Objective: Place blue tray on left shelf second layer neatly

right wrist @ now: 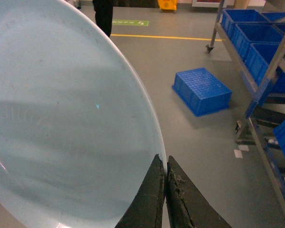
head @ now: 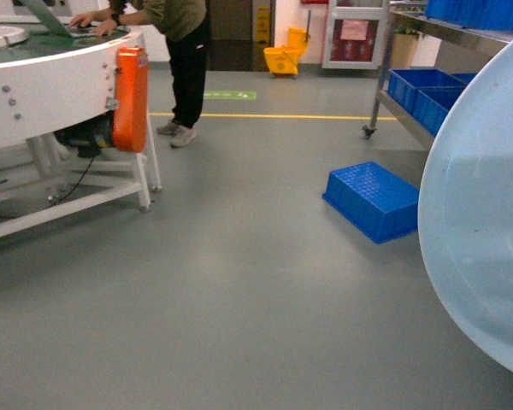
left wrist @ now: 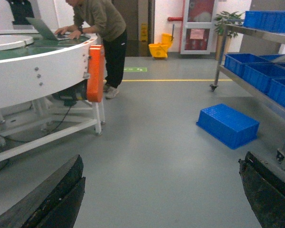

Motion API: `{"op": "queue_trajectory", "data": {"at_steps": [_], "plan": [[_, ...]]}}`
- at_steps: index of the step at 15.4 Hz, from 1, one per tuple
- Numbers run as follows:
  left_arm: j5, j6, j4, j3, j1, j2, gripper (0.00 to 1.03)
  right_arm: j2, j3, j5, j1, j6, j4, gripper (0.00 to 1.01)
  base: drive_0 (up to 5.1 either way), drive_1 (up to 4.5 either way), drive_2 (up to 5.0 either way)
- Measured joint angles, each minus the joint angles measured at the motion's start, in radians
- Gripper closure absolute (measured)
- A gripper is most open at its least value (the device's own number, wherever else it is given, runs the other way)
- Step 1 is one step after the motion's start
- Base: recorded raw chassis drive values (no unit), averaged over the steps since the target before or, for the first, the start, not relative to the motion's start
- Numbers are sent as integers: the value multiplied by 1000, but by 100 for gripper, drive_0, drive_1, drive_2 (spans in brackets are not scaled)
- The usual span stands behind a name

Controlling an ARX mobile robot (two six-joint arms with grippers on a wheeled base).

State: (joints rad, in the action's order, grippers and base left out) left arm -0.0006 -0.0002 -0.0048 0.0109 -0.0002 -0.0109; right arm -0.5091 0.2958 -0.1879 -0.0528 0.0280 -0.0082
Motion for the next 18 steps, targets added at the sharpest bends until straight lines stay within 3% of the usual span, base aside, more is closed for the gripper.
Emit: {"op": "queue_trajectory", "data": {"at_steps": [3,18], "plan": [[1,0,-2,0,0,0,5,1,0,0,0,0,2,99,187,13,-632],[1,0,-2,0,0,0,5,0,0,0,0,0,2,99,-157,-157,-157]]}}
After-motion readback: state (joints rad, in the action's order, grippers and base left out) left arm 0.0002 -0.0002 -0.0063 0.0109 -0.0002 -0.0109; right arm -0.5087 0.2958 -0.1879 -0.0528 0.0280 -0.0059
